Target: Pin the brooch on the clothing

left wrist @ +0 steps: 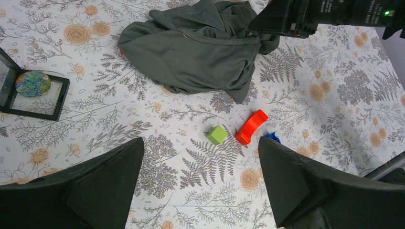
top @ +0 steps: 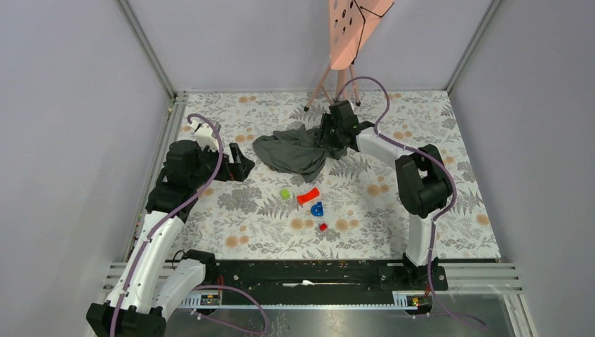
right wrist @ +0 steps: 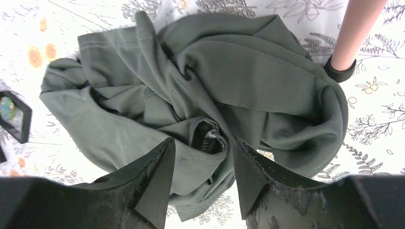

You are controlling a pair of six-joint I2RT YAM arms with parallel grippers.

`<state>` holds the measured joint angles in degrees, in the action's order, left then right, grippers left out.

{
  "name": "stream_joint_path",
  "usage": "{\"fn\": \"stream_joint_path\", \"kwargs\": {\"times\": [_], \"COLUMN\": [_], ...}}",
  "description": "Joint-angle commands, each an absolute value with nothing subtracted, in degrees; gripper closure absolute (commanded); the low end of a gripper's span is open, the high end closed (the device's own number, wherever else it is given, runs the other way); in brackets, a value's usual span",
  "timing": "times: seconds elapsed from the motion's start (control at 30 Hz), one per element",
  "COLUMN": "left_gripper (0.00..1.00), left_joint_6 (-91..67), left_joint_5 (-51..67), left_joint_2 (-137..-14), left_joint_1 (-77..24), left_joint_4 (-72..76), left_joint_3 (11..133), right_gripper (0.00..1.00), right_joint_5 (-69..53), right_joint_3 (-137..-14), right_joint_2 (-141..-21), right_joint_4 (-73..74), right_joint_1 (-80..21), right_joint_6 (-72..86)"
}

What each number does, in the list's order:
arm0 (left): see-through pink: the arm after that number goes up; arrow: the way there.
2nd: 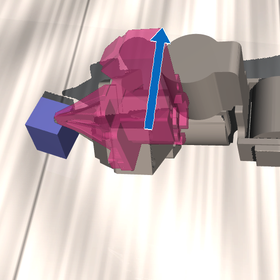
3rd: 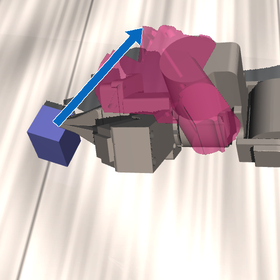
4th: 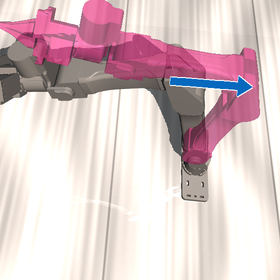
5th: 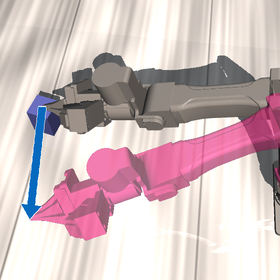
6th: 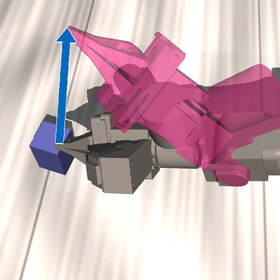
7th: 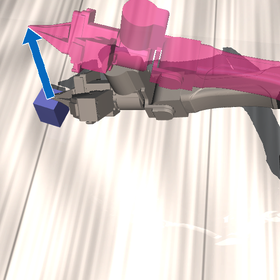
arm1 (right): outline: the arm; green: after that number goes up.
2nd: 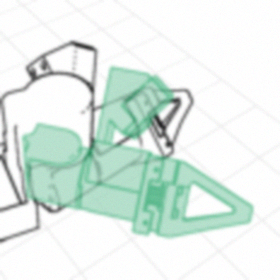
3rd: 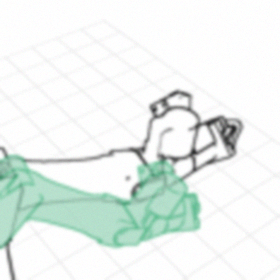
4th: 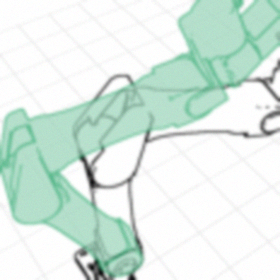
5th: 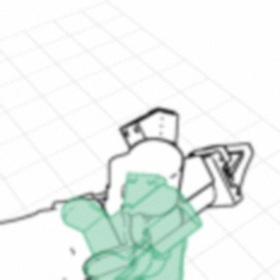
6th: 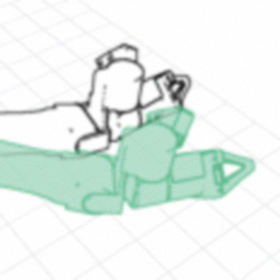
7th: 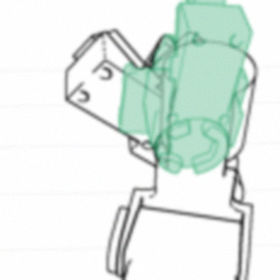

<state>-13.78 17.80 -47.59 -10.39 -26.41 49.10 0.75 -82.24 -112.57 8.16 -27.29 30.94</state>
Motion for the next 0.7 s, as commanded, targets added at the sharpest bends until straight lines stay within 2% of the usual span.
{"fn": "stream_joint_path", "kwargs": {"times": [0.0,0.67], "left_gripper": [0.01,0.01], "left_joint_6": [-14.1,-14.4], "left_joint_5": [18.3,17.6], "left_joint_2": [-46.7,-47.2], "left_joint_1": [-10.1,-10.1], "left_joint_4": [-23.8,-23.8], "left_joint_3": [49.0,49.0], "right_gripper": [0.46,0.64], "right_joint_5": [3.4,0.1], "right_joint_3": [-84.7,-82.8], "right_joint_2": [-114.1,-115.1], "right_joint_4": [10.8,8.2], "right_joint_1": [-27.4,-27.4], "right_joint_6": [32.1,32.5]}}
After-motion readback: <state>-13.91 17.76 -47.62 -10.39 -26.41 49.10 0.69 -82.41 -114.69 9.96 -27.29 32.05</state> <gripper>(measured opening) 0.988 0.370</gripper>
